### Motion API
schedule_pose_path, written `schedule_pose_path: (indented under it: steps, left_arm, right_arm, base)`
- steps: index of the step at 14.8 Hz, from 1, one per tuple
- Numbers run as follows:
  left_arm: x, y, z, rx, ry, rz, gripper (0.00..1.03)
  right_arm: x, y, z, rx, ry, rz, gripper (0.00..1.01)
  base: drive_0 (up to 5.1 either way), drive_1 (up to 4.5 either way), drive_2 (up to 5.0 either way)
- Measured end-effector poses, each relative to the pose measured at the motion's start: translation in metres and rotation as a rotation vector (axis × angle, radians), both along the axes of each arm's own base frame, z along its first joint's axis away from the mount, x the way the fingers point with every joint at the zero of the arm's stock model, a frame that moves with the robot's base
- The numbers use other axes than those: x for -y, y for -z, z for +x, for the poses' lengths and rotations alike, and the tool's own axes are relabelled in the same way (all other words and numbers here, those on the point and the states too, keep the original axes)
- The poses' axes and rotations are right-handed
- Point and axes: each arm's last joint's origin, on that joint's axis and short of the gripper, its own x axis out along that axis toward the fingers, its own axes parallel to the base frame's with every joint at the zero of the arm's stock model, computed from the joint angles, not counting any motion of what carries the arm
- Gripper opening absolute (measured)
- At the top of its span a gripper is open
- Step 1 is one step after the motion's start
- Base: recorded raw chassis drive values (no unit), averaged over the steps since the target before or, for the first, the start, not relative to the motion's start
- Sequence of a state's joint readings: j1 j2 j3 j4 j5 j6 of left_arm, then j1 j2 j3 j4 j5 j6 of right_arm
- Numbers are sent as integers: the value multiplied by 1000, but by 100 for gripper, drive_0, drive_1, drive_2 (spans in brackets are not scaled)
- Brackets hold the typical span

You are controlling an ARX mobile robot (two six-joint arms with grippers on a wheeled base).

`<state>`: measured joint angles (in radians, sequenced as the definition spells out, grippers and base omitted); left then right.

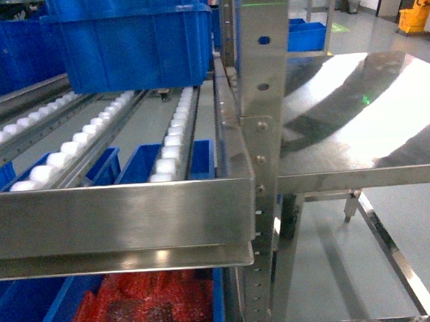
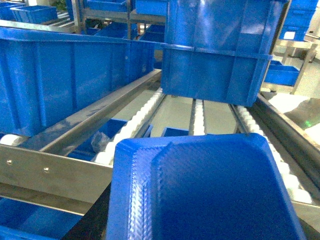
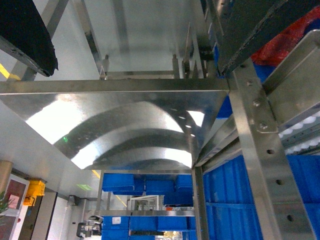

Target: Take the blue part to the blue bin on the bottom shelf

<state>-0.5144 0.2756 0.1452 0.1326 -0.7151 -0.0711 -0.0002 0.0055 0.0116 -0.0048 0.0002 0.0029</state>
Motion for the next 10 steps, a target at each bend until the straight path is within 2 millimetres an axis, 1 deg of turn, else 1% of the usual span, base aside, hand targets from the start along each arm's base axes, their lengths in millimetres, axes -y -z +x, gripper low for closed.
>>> schedule_pose_path:
  steps: [3, 10]
  left_arm:
    - [0, 0, 0, 0, 0, 0, 44]
    - [0, 0, 0, -1, 0, 1, 44]
  right_arm:
    - [0, 0, 0, -2, 0, 0, 98]
    - [0, 0, 0, -1, 0, 0, 98]
  base:
    - [-492, 334, 137]
    - [-494, 252, 252]
